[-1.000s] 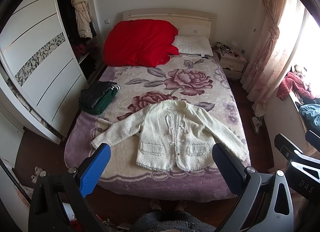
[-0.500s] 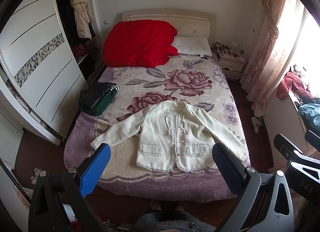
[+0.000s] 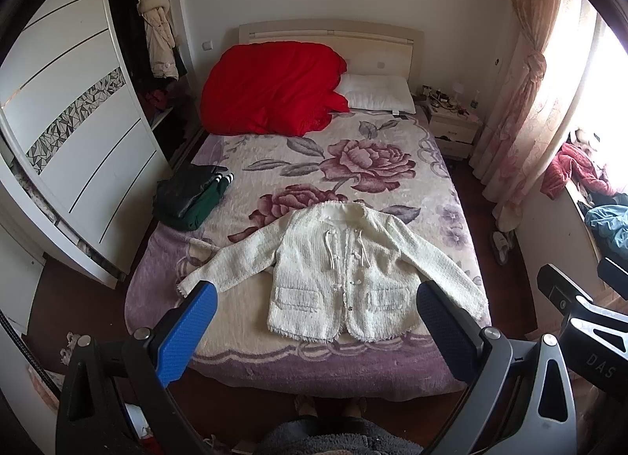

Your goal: Fold large clothes

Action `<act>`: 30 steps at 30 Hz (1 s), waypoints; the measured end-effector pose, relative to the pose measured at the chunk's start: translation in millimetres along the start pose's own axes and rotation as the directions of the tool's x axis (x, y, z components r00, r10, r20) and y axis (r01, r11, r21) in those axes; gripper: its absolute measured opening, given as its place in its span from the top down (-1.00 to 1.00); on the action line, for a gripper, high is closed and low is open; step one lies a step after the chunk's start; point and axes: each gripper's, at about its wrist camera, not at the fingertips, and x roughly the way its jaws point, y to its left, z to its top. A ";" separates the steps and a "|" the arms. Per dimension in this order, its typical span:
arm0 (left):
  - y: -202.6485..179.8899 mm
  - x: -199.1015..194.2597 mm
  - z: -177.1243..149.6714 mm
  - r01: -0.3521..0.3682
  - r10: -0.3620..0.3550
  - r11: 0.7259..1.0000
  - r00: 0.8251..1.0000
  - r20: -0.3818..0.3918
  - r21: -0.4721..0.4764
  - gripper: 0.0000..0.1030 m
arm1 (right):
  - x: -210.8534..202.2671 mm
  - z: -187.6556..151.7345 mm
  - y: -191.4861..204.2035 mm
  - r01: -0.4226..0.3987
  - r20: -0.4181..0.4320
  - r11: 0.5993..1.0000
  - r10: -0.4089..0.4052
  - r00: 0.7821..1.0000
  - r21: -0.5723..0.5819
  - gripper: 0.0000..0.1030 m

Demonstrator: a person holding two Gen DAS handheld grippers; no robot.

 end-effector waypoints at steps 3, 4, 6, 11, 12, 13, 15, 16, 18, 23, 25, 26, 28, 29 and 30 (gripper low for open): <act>-0.4 0.1 -1.7 0.001 -0.001 1.000 1.000 0.001 0.002 -1.00 | 0.2 -1.1 -0.3 0.000 0.001 1.000 0.000 1.000 0.001 -1.00; -0.3 0.0 -2.7 0.001 -0.001 1.000 1.000 0.002 0.001 -1.00 | 0.2 -1.6 -0.5 -0.001 0.000 1.000 0.001 1.000 0.001 -1.00; -1.1 2.4 1.5 0.004 -0.004 1.000 1.000 -0.001 0.002 -1.00 | 0.0 -2.2 -0.4 0.000 0.000 1.000 0.000 1.000 0.002 -1.00; -1.7 13.0 10.5 0.007 -0.007 1.000 1.000 0.010 0.010 -1.00 | 3.2 -1.8 1.3 -0.004 -0.002 1.000 0.004 1.000 0.005 -1.00; -2.7 22.1 14.6 0.000 0.000 1.000 1.000 0.018 0.018 -1.00 | 5.6 0.4 2.4 -0.011 -0.007 1.000 0.011 1.000 0.009 -1.00; -1.9 34.6 19.2 -0.013 0.013 1.000 1.000 0.022 0.027 -1.00 | 10.1 1.4 1.9 -0.033 -0.012 0.999 0.034 0.999 0.019 -1.00; 0.9 67.5 26.0 -0.035 0.034 0.999 0.999 0.027 0.038 -1.00 | 27.0 0.7 -5.3 -0.109 -0.031 0.992 0.112 0.993 0.068 -1.00; 0.9 83.9 27.4 -0.048 0.046 0.998 0.998 0.037 0.042 -1.00 | 40.1 -2.0 -11.1 -0.126 -0.057 0.987 0.132 0.990 0.102 -1.00; 2.2 119.2 26.2 -0.069 0.066 0.995 0.997 0.043 0.068 -1.00 | 75.0 -10.6 -26.1 -0.118 -0.120 0.975 0.142 0.982 0.188 -1.00; -5.6 218.5 11.9 -0.103 0.102 0.987 0.995 0.014 0.123 -1.00 | 171.6 -62.1 -98.5 0.029 -0.253 0.902 0.089 0.963 0.430 -0.99; -14.5 265.0 3.4 -0.120 0.126 0.984 0.991 -0.038 0.134 -1.00 | 212.8 -91.2 -136.4 0.094 -0.284 0.844 0.072 0.956 0.529 -0.78; -18.0 282.1 -0.8 -0.122 0.131 0.983 0.989 -0.061 0.138 -1.00 | 233.3 -107.3 -156.7 0.123 -0.308 0.809 0.075 0.948 0.575 -0.41; -28.3 322.2 -10.0 -0.134 0.152 0.981 0.981 -0.117 0.143 -1.00 | 277.8 -138.5 -199.1 0.186 -0.363 0.743 0.082 0.928 0.643 -0.18; -34.8 340.5 -15.0 -0.134 0.155 0.981 0.977 -0.148 0.143 -1.00 | 299.9 -153.6 -221.1 0.217 -0.382 0.706 0.082 0.920 0.674 -0.18; -42.4 360.1 -20.5 -0.135 0.159 0.981 0.972 -0.175 0.140 -1.00 | 324.1 -169.8 -244.1 0.239 -0.395 0.663 0.094 0.914 0.710 -0.18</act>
